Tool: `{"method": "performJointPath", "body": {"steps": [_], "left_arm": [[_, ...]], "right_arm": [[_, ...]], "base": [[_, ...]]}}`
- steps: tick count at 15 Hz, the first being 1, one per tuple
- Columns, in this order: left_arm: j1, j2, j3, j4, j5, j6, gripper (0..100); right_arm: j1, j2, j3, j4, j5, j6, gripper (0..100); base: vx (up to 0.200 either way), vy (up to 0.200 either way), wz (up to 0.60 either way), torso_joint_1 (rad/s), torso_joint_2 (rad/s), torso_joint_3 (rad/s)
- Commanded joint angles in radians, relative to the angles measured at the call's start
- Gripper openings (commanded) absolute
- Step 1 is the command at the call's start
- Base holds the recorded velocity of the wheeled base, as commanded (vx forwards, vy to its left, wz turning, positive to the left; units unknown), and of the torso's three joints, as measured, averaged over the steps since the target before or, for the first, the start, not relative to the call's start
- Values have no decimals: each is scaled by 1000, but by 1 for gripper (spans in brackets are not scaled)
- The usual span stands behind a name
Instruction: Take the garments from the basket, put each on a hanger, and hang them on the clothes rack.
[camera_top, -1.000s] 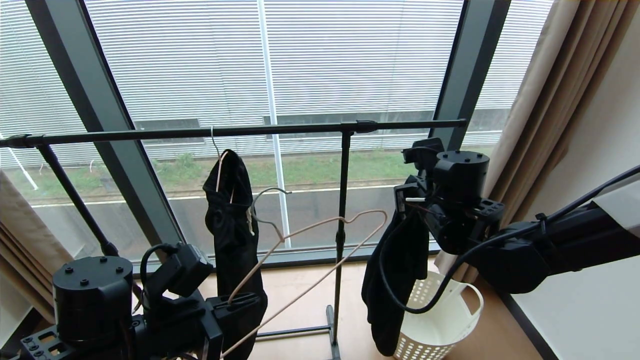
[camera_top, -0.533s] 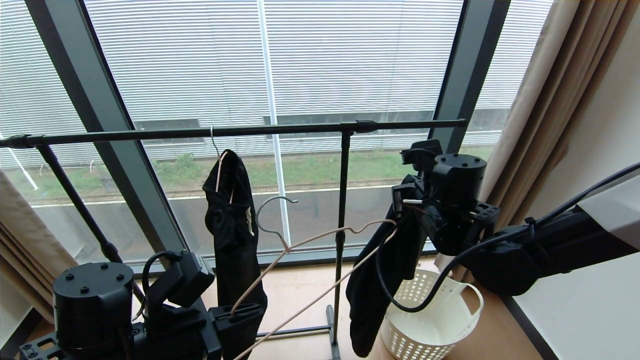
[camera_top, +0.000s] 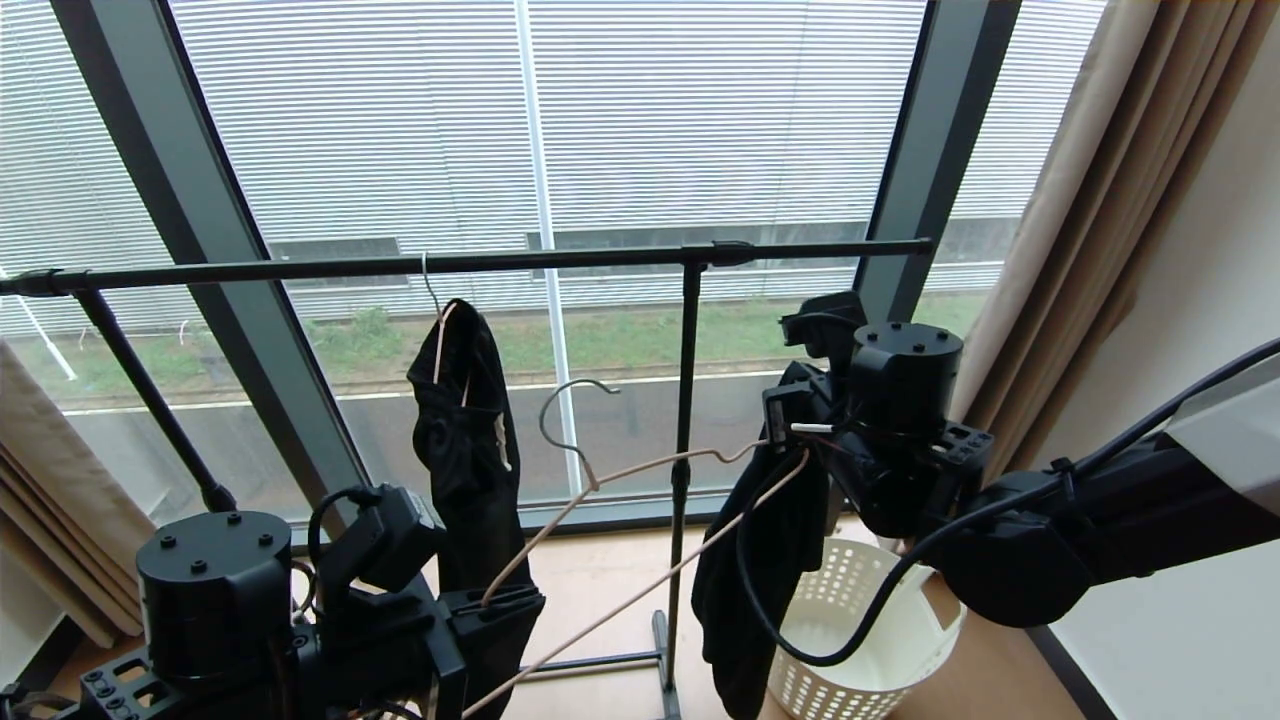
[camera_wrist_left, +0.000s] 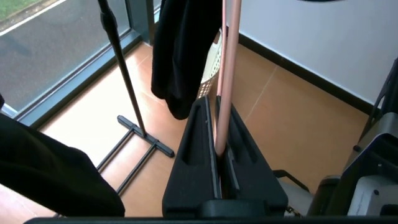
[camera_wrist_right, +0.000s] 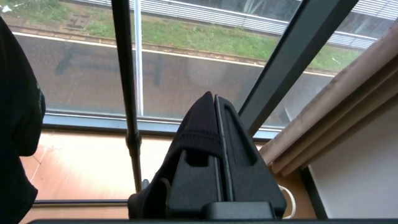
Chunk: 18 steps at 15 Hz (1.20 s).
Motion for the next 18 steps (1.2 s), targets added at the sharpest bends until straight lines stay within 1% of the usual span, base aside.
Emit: {"method": "performJointPath", "body": {"steps": [1,5,11,16,18], "left_arm": [[0,68,1,-46,2,-22,0],[3,70,1,-57,6,-29,0],[26,40,4,-57,11,-29,0],[34,34,4,-57,13,-29,0],[52,36,1,-57,11,-29,0]], "right_arm": [[10,-4,5,1,1,-1,0],[19,3,3,1,1,-1,0],[-10,-1,-1,1,3,-1,0],[-11,-4,-1,1,3,-1,0],[-11,-9,-1,1,3,-1,0]], "base": [[0,0,0,0,0,0],[0,0,0,0,0,0],[0,0,0,0,0,0],[0,0,0,0,0,0],[0,0,0,0,0,0]]}}
